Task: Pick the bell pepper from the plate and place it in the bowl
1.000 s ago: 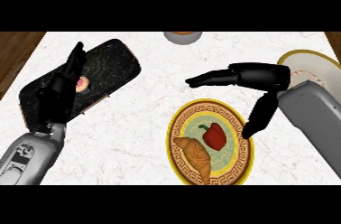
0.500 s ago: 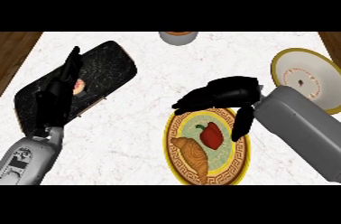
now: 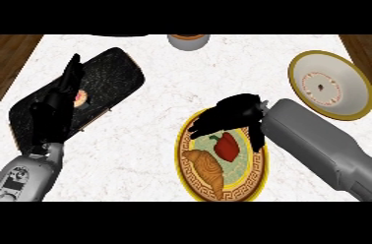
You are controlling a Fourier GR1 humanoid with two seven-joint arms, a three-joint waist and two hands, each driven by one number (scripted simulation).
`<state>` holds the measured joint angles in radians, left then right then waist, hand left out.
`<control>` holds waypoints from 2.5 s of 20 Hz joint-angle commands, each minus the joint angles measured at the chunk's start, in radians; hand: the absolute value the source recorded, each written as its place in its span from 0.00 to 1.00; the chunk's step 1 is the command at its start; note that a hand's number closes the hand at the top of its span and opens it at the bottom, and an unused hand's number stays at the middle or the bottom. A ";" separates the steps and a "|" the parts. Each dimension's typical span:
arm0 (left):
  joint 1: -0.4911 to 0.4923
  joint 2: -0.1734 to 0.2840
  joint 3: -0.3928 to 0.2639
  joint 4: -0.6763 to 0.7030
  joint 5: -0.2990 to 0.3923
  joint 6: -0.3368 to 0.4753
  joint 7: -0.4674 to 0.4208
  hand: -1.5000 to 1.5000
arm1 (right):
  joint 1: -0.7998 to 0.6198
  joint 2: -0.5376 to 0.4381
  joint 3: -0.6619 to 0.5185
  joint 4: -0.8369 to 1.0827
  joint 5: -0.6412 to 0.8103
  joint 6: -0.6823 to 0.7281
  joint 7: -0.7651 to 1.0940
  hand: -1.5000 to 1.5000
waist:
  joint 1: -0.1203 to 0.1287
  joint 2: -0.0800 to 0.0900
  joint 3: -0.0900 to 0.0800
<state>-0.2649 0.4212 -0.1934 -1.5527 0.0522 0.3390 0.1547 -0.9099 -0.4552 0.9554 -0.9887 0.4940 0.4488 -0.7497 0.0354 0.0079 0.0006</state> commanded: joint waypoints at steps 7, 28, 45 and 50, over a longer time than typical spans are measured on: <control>-0.023 -0.034 0.014 0.001 -0.054 0.003 0.026 0.50 | -0.001 0.129 0.048 0.239 0.116 -0.026 -0.185 0.00 | -0.022 -0.003 0.000; 0.061 -0.050 0.081 -0.088 -0.090 -0.055 0.041 0.50 | 0.020 0.310 -0.005 0.490 0.263 -0.241 -0.342 1.00 | -0.023 -0.007 0.000; 0.110 -0.044 0.130 -0.045 -0.086 -0.056 0.034 0.50 | 0.149 0.451 -0.481 0.508 -0.077 -0.555 0.530 1.00 | -0.126 -0.054 -0.002; 0.109 -0.051 0.131 -0.030 -0.090 -0.054 0.009 0.50 | 0.127 0.454 -0.557 0.310 -0.151 -0.794 0.710 1.00 | -0.105 -0.045 -0.003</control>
<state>-0.1577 0.3772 -0.0589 -1.5946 -0.0301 0.2811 0.1791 -0.7811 -0.0194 0.4591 -0.5715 0.4008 -0.1900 -0.1958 -0.0753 -0.0405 -0.0032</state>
